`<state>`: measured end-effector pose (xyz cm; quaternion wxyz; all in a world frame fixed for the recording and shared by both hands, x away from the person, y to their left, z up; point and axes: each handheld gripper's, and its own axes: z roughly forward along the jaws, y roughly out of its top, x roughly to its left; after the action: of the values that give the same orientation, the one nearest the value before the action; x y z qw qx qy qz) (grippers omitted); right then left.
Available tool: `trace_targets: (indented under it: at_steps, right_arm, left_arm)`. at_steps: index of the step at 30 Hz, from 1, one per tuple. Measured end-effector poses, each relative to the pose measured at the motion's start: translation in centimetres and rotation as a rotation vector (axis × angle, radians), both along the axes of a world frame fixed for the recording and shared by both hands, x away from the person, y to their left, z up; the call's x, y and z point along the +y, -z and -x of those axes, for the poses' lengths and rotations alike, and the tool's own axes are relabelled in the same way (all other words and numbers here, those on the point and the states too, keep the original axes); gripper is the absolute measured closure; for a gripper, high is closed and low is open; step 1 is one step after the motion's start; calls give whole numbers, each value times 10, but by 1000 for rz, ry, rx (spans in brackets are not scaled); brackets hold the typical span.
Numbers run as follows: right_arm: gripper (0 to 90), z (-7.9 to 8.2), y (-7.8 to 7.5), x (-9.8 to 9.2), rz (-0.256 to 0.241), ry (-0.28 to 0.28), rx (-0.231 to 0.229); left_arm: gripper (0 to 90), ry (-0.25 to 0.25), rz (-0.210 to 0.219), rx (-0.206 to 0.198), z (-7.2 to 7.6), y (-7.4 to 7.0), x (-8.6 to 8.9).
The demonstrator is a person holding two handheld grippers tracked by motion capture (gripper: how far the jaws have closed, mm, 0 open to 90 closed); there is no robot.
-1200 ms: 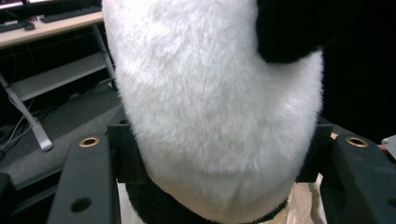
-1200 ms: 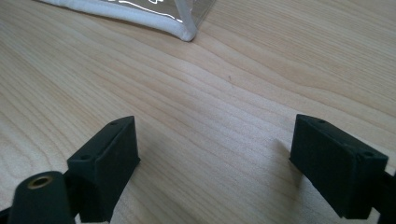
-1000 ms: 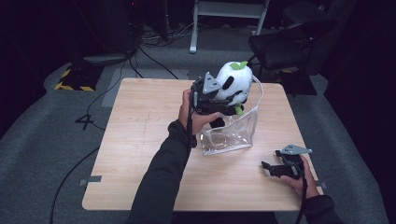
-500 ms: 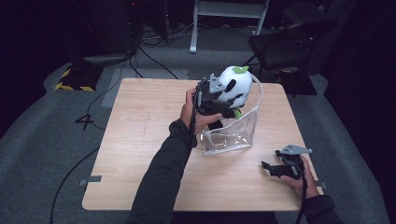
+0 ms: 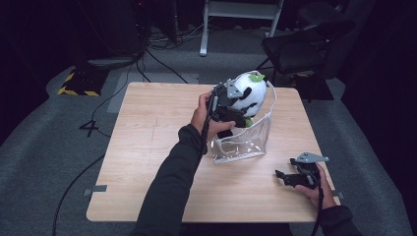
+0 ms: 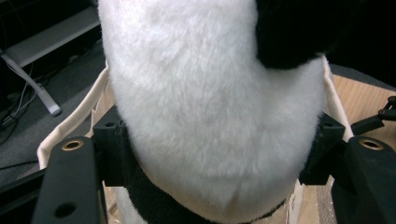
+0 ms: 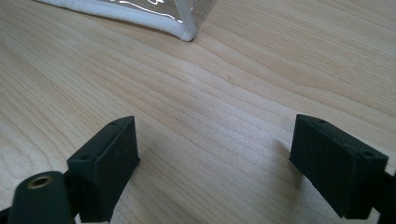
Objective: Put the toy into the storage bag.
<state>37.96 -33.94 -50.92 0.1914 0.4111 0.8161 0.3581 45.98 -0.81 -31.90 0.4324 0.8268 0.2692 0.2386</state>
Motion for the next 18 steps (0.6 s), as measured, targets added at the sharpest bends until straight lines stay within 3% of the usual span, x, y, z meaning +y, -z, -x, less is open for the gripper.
trace_targets:
  at_steps: [18]
  right_arm:
    - [150,0,0,0,0,0,0]
  left_arm:
    - [297,-24,-61,44,-9,10,-9]
